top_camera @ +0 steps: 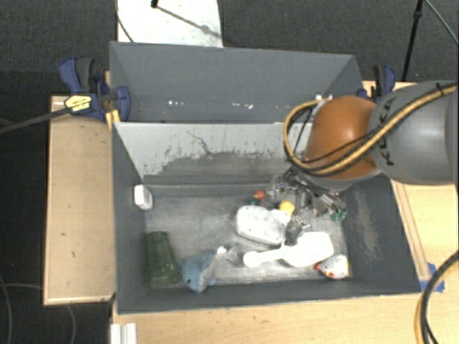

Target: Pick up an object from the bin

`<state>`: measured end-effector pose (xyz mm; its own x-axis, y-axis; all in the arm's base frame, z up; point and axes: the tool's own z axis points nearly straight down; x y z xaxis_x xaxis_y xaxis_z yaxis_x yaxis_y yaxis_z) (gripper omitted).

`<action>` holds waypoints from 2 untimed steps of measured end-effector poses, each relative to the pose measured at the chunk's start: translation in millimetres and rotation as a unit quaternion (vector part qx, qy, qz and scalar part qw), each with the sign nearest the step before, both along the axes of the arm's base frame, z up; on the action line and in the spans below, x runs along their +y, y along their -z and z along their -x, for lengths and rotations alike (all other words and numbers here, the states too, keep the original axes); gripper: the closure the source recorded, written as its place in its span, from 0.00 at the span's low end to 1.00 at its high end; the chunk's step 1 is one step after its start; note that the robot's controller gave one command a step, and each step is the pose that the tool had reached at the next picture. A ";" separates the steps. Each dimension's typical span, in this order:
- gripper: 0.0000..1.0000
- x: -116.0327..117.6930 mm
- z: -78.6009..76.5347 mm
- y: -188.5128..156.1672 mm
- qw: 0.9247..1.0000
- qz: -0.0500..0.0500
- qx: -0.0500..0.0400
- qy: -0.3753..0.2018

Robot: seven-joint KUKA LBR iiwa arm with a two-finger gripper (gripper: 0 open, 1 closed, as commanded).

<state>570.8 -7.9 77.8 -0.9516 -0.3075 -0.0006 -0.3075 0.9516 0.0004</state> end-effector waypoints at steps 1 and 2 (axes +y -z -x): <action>0.00 -13.4 17.0 3.9 0.999 -0.001 -0.006 0.041; 0.00 -4.7 4.9 4.5 0.998 0.000 -0.001 0.061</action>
Offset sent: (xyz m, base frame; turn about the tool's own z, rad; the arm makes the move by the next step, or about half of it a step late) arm 0.0090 0.0056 -0.0078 0.1431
